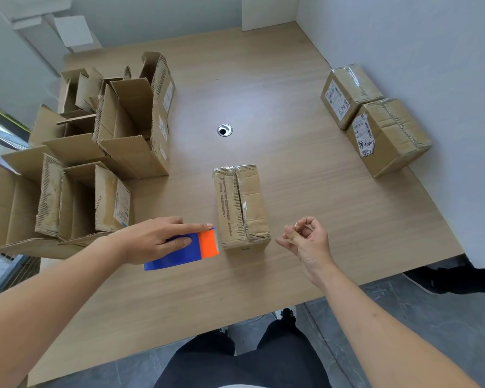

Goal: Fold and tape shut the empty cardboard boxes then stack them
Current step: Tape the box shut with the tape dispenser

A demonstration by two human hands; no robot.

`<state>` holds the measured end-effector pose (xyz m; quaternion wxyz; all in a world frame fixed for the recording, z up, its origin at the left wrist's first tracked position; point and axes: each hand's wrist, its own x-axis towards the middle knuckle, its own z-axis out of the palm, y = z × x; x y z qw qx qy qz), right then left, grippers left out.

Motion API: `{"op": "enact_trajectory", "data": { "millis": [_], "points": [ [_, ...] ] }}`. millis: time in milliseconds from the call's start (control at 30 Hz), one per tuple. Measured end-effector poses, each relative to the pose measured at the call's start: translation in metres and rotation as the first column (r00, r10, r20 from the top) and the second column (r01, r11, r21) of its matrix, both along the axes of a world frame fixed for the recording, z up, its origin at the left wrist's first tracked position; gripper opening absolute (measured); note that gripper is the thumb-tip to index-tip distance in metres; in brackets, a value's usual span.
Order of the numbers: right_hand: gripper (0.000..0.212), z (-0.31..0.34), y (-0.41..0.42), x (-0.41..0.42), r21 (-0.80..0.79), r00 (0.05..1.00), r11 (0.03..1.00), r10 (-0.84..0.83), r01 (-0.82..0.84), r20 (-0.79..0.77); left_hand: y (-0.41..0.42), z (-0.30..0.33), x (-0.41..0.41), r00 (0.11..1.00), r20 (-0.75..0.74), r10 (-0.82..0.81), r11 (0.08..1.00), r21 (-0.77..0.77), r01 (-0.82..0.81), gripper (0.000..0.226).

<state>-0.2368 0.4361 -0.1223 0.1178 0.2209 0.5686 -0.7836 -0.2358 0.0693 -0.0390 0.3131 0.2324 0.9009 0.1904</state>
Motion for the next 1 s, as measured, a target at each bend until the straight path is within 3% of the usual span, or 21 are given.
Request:
{"op": "enact_trajectory", "data": {
  "millis": [367, 533, 633, 767, 900, 933, 1000],
  "points": [
    [0.036, -0.015, -0.018, -0.003, 0.047, 0.954, 0.985, 0.151, -0.169, 0.258, 0.010, -0.011, -0.009, 0.999, -0.036, -0.017, 0.997, -0.069, 0.014, 0.049],
    [0.074, -0.016, -0.023, -0.009, 0.214, 0.918, 0.913, 0.284, -0.347, 0.276, 0.011, -0.013, -0.010, 0.999, -0.033, -0.002, 0.996, -0.086, 0.000, 0.049],
    [0.051, -0.022, -0.018, -0.012, 0.428, 0.851, 0.738, 0.417, -0.522, 0.319, 0.011, -0.016, -0.006, 1.000, -0.018, 0.024, 0.997, -0.074, -0.025, 0.049],
    [0.032, -0.030, -0.022, -0.010, 0.605, 0.901, 0.673, 0.376, -0.425, 0.215, 0.014, -0.017, -0.002, 0.998, -0.024, 0.056, 0.997, -0.053, -0.057, 0.049],
    [0.082, -0.025, -0.028, -0.011, 0.611, 0.896, 0.658, 0.364, -0.441, 0.254, 0.020, -0.023, 0.002, 0.995, -0.025, 0.092, 0.996, -0.014, -0.092, 0.049],
    [0.087, -0.017, -0.028, -0.012, 0.600, 0.890, 0.658, 0.354, -0.455, 0.287, 0.021, -0.024, 0.002, 0.995, -0.026, 0.100, 0.995, -0.006, -0.100, 0.049],
    [0.075, 0.001, -0.029, -0.013, 0.595, 0.865, 0.632, 0.416, -0.496, 0.280, 0.024, -0.027, 0.004, 0.993, -0.022, 0.119, 0.993, 0.010, -0.119, 0.049]
  ]
}}
